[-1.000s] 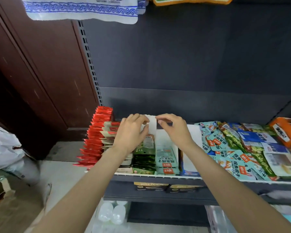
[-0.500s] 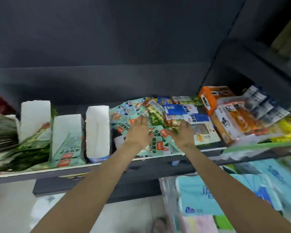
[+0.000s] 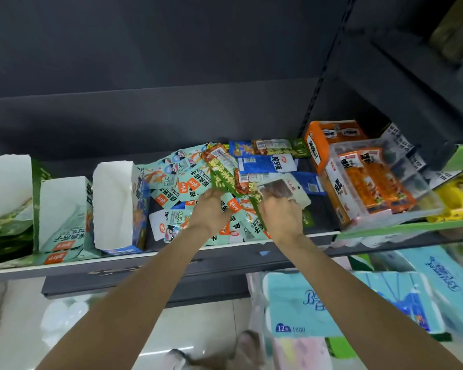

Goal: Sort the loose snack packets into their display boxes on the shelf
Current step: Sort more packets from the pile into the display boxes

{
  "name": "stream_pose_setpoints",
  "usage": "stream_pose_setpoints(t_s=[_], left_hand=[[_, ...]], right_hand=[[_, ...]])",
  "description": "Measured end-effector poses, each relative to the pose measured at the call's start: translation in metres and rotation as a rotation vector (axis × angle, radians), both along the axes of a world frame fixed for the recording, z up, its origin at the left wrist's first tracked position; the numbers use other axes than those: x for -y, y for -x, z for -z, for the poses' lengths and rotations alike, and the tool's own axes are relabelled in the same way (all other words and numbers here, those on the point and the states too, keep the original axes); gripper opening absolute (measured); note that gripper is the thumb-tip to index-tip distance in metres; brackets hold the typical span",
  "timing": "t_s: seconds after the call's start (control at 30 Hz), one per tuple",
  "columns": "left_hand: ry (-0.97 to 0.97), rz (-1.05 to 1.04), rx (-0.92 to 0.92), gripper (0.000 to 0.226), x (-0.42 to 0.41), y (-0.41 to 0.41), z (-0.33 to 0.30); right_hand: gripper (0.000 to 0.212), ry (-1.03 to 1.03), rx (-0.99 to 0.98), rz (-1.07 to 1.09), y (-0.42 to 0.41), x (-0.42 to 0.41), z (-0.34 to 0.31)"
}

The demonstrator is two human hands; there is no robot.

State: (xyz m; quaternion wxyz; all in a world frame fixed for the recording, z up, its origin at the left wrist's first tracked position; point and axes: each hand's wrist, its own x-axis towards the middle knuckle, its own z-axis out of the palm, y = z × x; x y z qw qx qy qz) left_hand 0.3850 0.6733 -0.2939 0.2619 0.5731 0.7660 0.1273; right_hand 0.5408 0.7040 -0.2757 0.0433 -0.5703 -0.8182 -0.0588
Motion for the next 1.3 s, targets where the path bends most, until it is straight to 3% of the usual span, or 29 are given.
stream_pose_setpoints(t_s=[0.07,0.1,0.2,0.27,0.33,0.4,0.47,0.57,0.73,0.87,0.97,1.07,1.3], left_hand=[[-0.013,-0.023,0.149,0.028,-0.003,-0.006,-0.011],[0.011,-0.041,0.253,0.027,-0.004,-0.009,-0.019],[0.138,-0.234,0.674,0.052,-0.011,-0.013,-0.044],[0.156,-0.387,0.835,0.056,-0.013,-0.006,-0.059],[0.062,-0.513,1.006,0.044,-0.012,0.008,-0.071],[-0.135,-0.636,1.102,0.023,-0.006,0.028,-0.081],[-0.313,-0.707,1.048,0.019,0.004,0.055,-0.087],[-0.475,-0.695,0.894,0.026,0.028,0.102,-0.100],[-0.664,-0.508,0.657,0.015,0.078,0.186,-0.127],[-0.802,-0.390,0.490,0.012,0.121,0.261,-0.147],[-0.829,-0.345,0.290,0.009,0.151,0.319,-0.152],[-0.846,-0.344,0.152,0.004,0.177,0.368,-0.153],[-0.726,-0.405,0.055,0.007,0.210,0.434,-0.143]], right_hand=[[0.023,0.006,-0.153,-0.018,0.002,-0.007,-0.021],[0.027,0.022,-0.287,-0.032,0.004,-0.010,-0.030],[0.029,-0.012,-0.749,-0.024,0.019,-0.014,-0.055],[0.022,0.033,-1.017,-0.044,0.035,-0.011,-0.062],[0.013,0.137,-1.202,-0.036,0.052,-0.005,-0.066],[0.026,0.275,-1.345,-0.007,0.069,0.001,-0.071],[0.040,0.453,-1.412,-0.001,0.086,0.008,-0.073],[0.027,0.662,-1.420,-0.045,0.117,0.018,-0.078],[0.002,0.607,-1.302,-0.233,0.187,0.046,-0.099],[0.006,0.542,-1.182,-0.326,0.267,0.079,-0.108],[0.017,0.493,-1.151,-0.290,0.328,0.101,-0.103],[0.010,0.468,-1.137,-0.269,0.378,0.125,-0.105],[0.012,0.494,-0.984,-0.264,0.446,0.148,-0.098]])
